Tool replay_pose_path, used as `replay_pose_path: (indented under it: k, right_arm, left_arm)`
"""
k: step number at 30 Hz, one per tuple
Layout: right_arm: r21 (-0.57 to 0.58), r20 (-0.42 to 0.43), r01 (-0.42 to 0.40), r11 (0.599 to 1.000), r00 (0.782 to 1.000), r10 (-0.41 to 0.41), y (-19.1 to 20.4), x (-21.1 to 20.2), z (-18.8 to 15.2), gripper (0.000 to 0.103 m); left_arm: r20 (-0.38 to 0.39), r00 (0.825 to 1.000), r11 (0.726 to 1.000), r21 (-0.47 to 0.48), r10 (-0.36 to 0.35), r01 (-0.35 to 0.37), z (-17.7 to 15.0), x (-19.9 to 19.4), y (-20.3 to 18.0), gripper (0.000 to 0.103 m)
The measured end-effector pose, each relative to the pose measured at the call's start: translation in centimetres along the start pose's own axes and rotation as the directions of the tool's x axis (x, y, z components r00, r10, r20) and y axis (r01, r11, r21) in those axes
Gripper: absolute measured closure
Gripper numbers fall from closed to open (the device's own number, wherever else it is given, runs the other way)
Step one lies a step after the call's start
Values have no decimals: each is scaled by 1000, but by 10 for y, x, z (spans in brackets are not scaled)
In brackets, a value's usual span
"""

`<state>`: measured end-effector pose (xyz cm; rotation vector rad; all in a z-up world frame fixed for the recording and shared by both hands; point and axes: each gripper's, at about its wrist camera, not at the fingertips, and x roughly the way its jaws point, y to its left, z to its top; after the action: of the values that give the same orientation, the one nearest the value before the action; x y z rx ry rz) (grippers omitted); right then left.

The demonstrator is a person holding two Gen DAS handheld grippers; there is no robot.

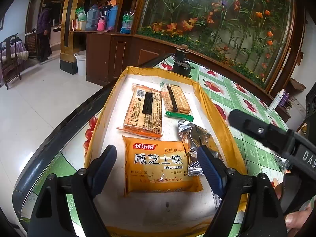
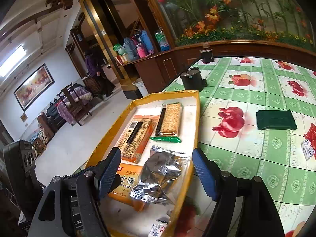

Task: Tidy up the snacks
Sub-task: 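Lower the silver foil bag into the box and open the right gripper, then move both grippers back toward the snack pile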

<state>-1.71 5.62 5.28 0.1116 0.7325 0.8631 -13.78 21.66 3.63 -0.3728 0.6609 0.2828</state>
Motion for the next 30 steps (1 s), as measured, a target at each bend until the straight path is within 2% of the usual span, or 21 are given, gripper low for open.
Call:
replay_pose_path:
  k: [16,22,27,30]
  right_arm:
    - [127,79,33,991,996,-43,-50,-50,2,22]
    - [206,133,88,975,984,-116,-91,-87,-1,22]
    - [288,166,138,948,967,-192,-132,-124,-9,22]
    - [336,185,164,927,954,-236,-156,-145,-13,22]
  left_arm:
    - [7,1000,1000,-8,7,-7,-2,-3,0,19]
    - [10,1000,1000,-3,12,-12,-2,-5,-1,19]
    - [18,999,999,8,43,-43,-2,-7,-4,19]
    - [-18,1000,1000,1,24,-24,-1,-6,-8,19]
